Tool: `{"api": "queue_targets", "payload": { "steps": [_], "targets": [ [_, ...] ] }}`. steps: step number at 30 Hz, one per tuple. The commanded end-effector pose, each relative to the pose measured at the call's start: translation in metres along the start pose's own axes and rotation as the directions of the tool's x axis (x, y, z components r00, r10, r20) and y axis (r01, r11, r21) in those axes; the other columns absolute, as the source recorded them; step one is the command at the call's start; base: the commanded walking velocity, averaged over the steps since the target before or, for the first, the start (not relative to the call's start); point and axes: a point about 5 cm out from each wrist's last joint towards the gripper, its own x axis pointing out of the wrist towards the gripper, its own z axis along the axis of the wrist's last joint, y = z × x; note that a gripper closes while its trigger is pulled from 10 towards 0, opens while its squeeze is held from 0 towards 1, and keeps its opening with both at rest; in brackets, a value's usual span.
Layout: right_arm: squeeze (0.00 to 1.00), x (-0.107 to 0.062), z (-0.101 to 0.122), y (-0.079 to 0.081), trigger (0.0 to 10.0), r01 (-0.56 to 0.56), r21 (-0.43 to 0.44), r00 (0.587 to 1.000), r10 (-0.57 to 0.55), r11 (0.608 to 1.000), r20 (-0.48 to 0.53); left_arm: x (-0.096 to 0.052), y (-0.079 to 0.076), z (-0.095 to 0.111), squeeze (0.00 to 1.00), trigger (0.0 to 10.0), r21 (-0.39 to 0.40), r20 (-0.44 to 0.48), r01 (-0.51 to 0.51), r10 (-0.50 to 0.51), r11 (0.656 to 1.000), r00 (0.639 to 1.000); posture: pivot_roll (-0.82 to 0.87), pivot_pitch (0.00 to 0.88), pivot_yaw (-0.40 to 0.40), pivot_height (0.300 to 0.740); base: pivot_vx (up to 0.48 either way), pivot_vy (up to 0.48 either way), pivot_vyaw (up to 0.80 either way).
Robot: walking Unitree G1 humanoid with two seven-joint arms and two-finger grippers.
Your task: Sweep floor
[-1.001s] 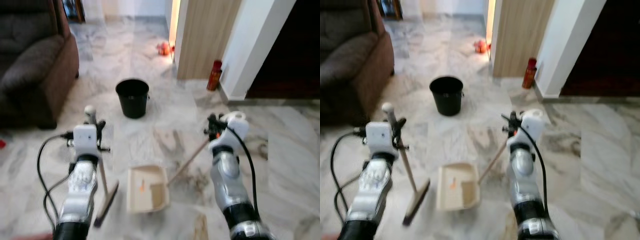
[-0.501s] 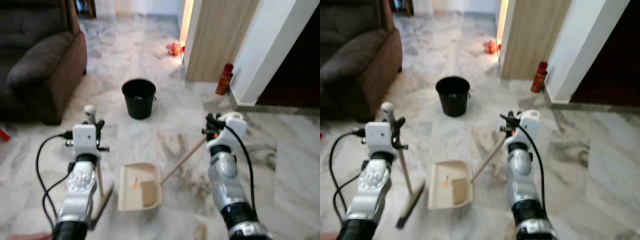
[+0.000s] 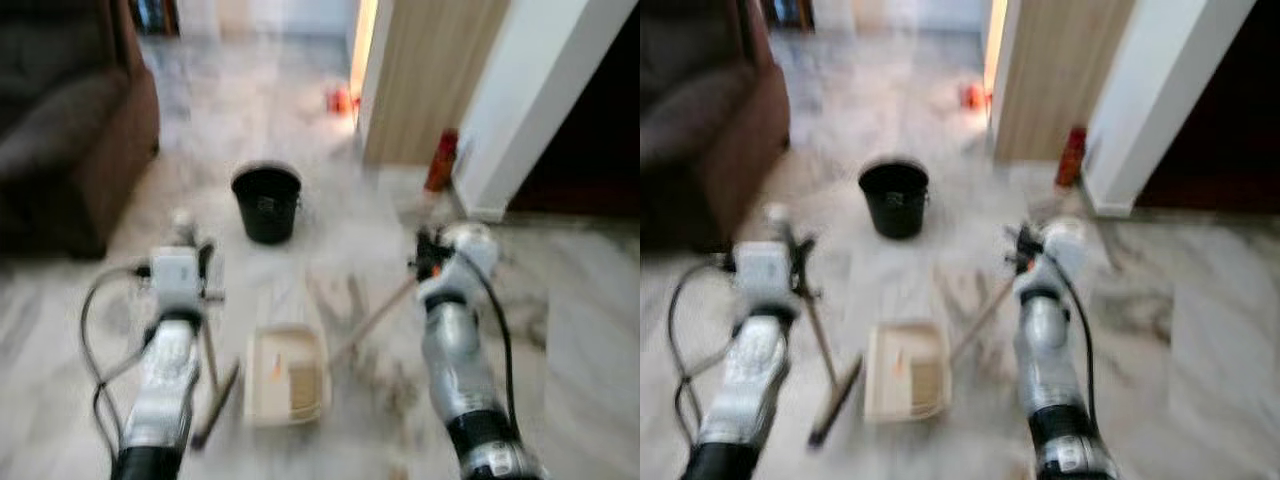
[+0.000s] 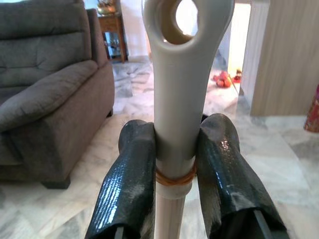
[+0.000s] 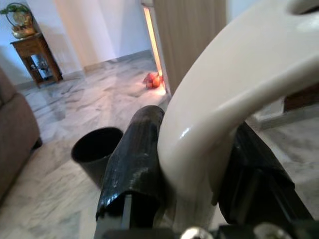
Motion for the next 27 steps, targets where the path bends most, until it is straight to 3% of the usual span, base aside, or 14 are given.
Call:
{"api": "queue_targets", "payload": {
  "steps": [1, 11, 27],
  "targets": [
    [0.0, 0.005, 0.012, 0.008, 10.0, -0.029, 0.022, 0.999, 0.028, 0.999, 0.043, 0.003, 0.006, 0.009, 0.0, 10.0, 0.018, 0.039, -0.017, 0.016, 1.0, 0.999, 0.05, 0.031, -0.068, 0.74, 0.307, 0.0, 0.0],
    [0.0, 0.005, 0.001, 0.012, 10.0, -0.039, 0.133, 0.997, 0.047, 0.99, -0.059, 0.003, 0.007, 0.009, 0.0, 10.0, 0.022, 0.042, -0.027, 0.027, 0.999, 0.999, 0.05, 0.03, -0.068, 0.74, 0.311, 0.0, 0.0],
    [0.0, 0.005, -0.003, 0.014, 10.0, -0.057, 0.134, 0.991, 0.073, 0.989, -0.112, 0.004, 0.016, 0.011, 0.0, 10.0, 0.052, 0.055, -0.094, 0.091, 0.994, 0.994, 0.05, 0.037, -0.067, 0.74, 0.322, 0.0, 0.0]
  ]
}}
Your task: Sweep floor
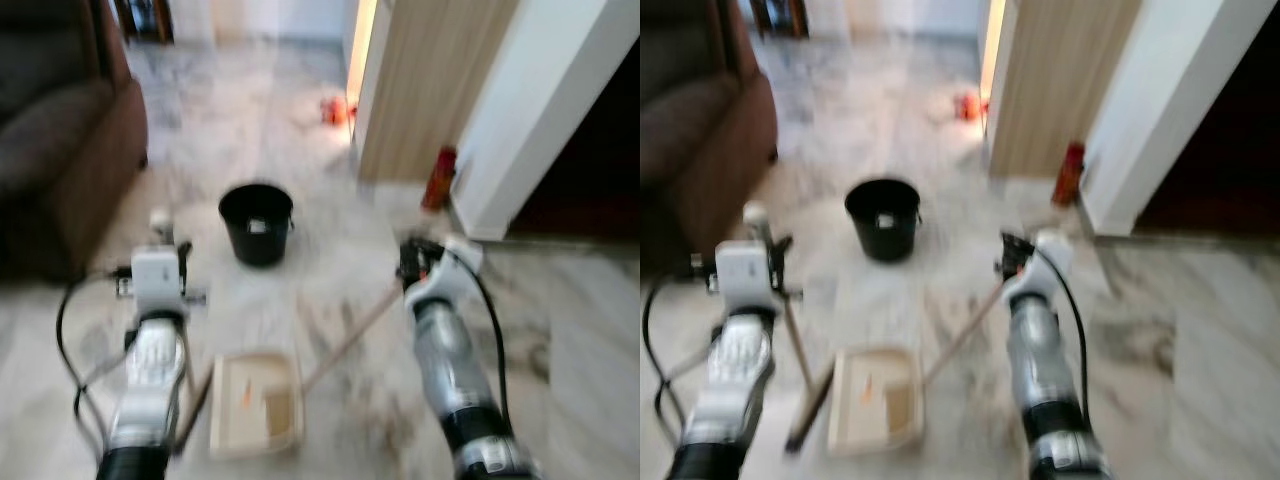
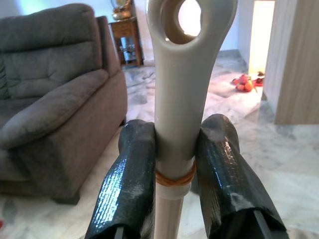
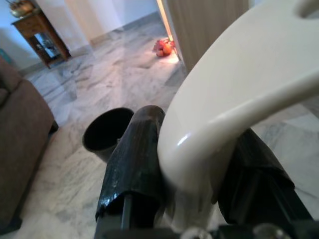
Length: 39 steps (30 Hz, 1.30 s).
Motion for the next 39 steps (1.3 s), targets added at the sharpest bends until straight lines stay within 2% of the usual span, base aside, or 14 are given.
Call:
{"api": "queue_targets", "payload": {
  "steps": [1, 19, 27, 39],
  "targets": [
    [0.0, 0.0046, 0.0132, 0.0099, 10.0, -0.034, -0.006, 0.998, 0.034, 0.999, 0.046, 0.004, 0.0055, 0.0104, 0.0, 10.0, 0.006, 0.049, -0.023, 0.022, 1.0, 0.999, 0.05, 0.037, -0.067, 0.74, 0.326, 0.0, 0.0],
    [0.0, 0.0042, 0.0138, 0.0149, 10.0, -0.079, -0.06, 0.996, 0.081, 0.995, 0.045, 0.0045, 0.007, 0.01, 0.0, 10.0, 0.012, 0.046, -0.041, 0.04, 0.999, 0.998, 0.05, 0.044, -0.071, 0.74, 0.328, 0.0, 0.0],
    [0.0, 0.0035, 0.0141, 0.0165, 10.0, -0.093, -0.069, 0.994, 0.096, 0.993, 0.048, 0.0043, 0.0069, 0.0093, 0.0, 10.0, 0.014, 0.043, -0.044, 0.044, 0.999, 0.998, 0.05, 0.044, -0.071, 0.74, 0.328, 0.0, 0.51],
    [0.0, 0.0033, 0.0138, 0.0177, 10.0, -0.104, -0.082, 0.993, 0.108, 0.991, 0.049, 0.0045, 0.0073, 0.0093, 0.0, 10.0, 0.016, 0.043, -0.049, 0.048, 0.999, 0.998, 0.05, 0.044, -0.071, 0.74, 0.327, 0.0, 0.04]
  ]
}}
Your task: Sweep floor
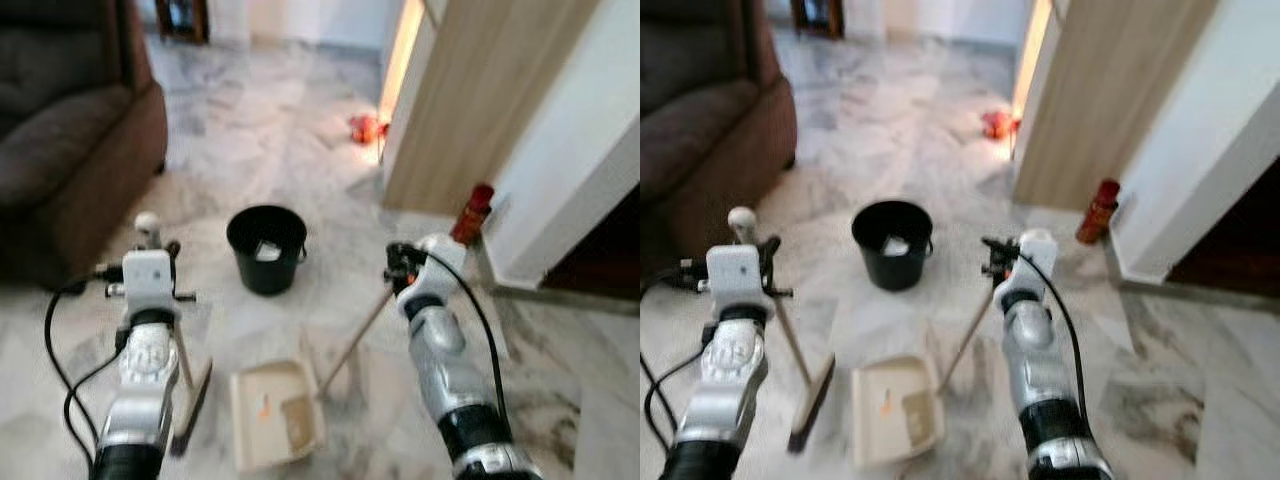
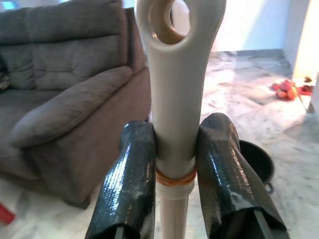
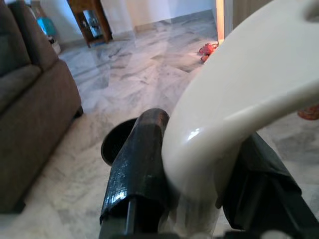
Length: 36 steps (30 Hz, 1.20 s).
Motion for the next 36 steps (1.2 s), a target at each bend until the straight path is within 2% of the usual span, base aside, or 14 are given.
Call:
{"api": "queue_targets", "payload": {
  "steps": [1, 4, 18, 23, 36],
  "targets": [
    [0.0, 0.0004, 0.0109, -0.0074, 10.0, 0.018, 0.0, 0.998, -0.018, 1.0, 0.052, 0.0021, -0.0063, 0.0092, 0.0, 10.0, -0.001, 0.041, 0.013, -0.013, 1.0, 0.999, 0.05, 0.044, -0.071, 0.74, 0.33, 0.0, 0.58],
    [0.0, 0.0004, 0.0111, -0.0071, 10.0, 0.016, 0.0, 0.998, -0.016, 1.0, 0.053, 0.0022, -0.0063, 0.0092, 0.0, 10.0, 0.0, 0.04, 0.012, -0.012, 1.0, 0.999, 0.05, 0.044, -0.071, 0.74, 0.33, 0.0, 0.58],
    [0.0, 0.0004, 0.0116, -0.0051, 10.0, -0.002, -0.004, 0.998, 0.002, 1.0, 0.058, 0.0018, -0.0071, 0.0084, 0.0, 10.0, 0.0, 0.039, 0.013, -0.013, 1.0, 0.999, 0.05, 0.03, -0.074, 0.74, 0.328, 0.0, 0.0],
    [0.0, 0.0002, 0.0122, -0.0031, 10.0, -0.011, -0.009, 0.998, 0.012, 1.0, 0.062, 0.0018, -0.0072, 0.0087, 0.0, 10.0, -0.002, 0.04, 0.014, -0.014, 1.0, 0.999, 0.05, 0.027, -0.075, 0.74, 0.33, 0.0, 0.5],
    [0.0, -0.0001, 0.0124, -0.0038, 10.0, -0.012, 0.005, 0.998, 0.012, 1.0, 0.063, 0.0019, -0.0075, 0.0086, 0.0, 10.0, -0.002, 0.039, 0.013, -0.013, 1.0, 0.999, 0.05, 0.032, -0.075, 0.74, 0.328, 0.0, 0.0]
  ]
}}
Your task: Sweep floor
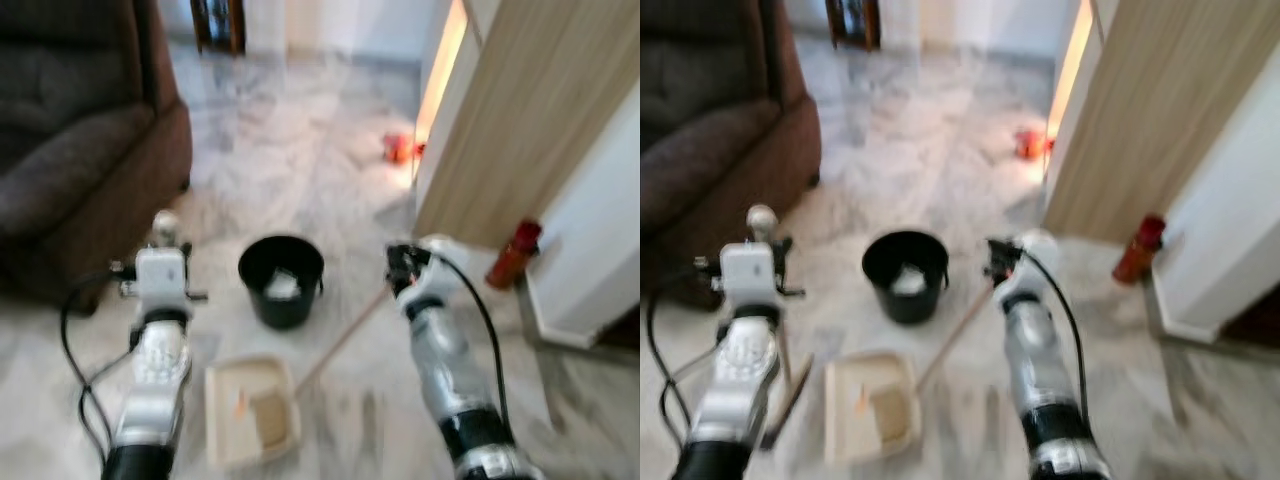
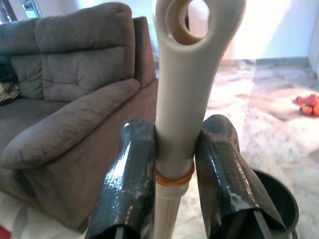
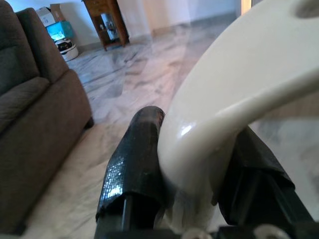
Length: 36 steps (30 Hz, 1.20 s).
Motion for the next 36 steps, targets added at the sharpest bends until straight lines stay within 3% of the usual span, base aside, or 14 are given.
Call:
{"api": "queue_targets", "payload": {
  "steps": [1, 7, 18, 36],
  "targets": [
    [0.0, 0.005, 0.014, 0.01, 10.0, -0.026, 0.01, 0.998, 0.026, 1.0, 0.06, 0.003, 0.002, 0.008, 0.0, 10.0, -0.001, 0.036, -0.007, 0.007, 1.0, 0.999, 0.05, 0.034, -0.075, 0.74, 0.33, 0.0, 0.0],
    [0.0, 0.005, 0.014, 0.011, 10.0, -0.03, 0.011, 0.998, 0.029, 0.999, 0.062, 0.003, 0.002, 0.008, 0.0, 10.0, -0.003, 0.035, -0.009, 0.009, 1.0, 0.999, 0.05, 0.036, -0.075, 0.74, 0.306, 0.0, 0.0],
    [0.0, 0.005, 0.018, 0.009, 10.0, -0.029, -0.002, 0.997, 0.029, 1.0, 0.072, 0.003, 0.001, 0.007, 0.0, 10.0, -0.003, 0.032, -0.001, 0.001, 1.0, 0.999, 0.05, 0.043, -0.073, 0.74, 0.0, 0.0, 0.0],
    [0.0, -0.001, 0.062, 0.002, 10.0, -0.066, -0.032, 0.978, 0.071, 0.997, 0.194, 0.004, 0.003, 0.004, 0.0, 10.0, 0.004, 0.026, -0.003, 0.003, 1.0, 1.0, 0.04, 0.049, -0.07, 0.74, 0.0, 0.0, 0.0]
  ]
}}
